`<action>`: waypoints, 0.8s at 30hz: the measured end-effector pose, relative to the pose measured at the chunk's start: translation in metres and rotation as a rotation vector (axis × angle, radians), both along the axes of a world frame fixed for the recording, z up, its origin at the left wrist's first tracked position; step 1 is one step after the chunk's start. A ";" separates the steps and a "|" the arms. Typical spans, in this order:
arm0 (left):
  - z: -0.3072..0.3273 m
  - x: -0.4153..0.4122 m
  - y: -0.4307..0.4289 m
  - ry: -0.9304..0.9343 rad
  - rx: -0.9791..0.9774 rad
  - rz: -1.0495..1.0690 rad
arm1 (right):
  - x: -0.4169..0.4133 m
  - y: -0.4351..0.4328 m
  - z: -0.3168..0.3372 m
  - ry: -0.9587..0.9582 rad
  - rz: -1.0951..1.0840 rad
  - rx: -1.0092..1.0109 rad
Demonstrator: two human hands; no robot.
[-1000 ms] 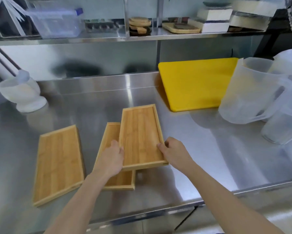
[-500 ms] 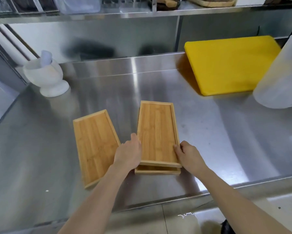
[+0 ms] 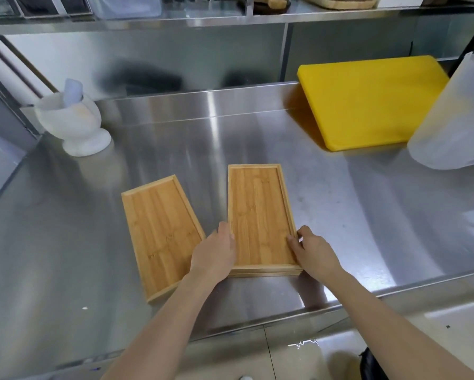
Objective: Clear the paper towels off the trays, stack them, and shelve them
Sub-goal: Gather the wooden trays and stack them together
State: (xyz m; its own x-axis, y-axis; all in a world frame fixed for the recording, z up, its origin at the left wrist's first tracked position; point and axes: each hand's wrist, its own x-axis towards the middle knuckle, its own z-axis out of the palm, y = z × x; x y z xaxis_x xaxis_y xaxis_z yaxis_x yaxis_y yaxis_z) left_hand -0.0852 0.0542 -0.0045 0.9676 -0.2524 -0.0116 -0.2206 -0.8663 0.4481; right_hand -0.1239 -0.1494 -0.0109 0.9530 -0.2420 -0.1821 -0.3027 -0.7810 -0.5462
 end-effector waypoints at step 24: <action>-0.026 -0.026 0.039 -0.082 -0.099 -0.320 | -0.039 -0.018 -0.013 -0.179 0.316 -0.040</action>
State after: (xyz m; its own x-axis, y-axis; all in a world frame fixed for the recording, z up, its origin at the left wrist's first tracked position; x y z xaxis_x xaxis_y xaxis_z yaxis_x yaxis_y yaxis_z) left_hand -0.1109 0.0931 -0.0301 0.8360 -0.5392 0.1022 -0.5126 -0.7007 0.4963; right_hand -0.1627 -0.1672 -0.0237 0.9978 0.0661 -0.0016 0.0549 -0.8424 -0.5361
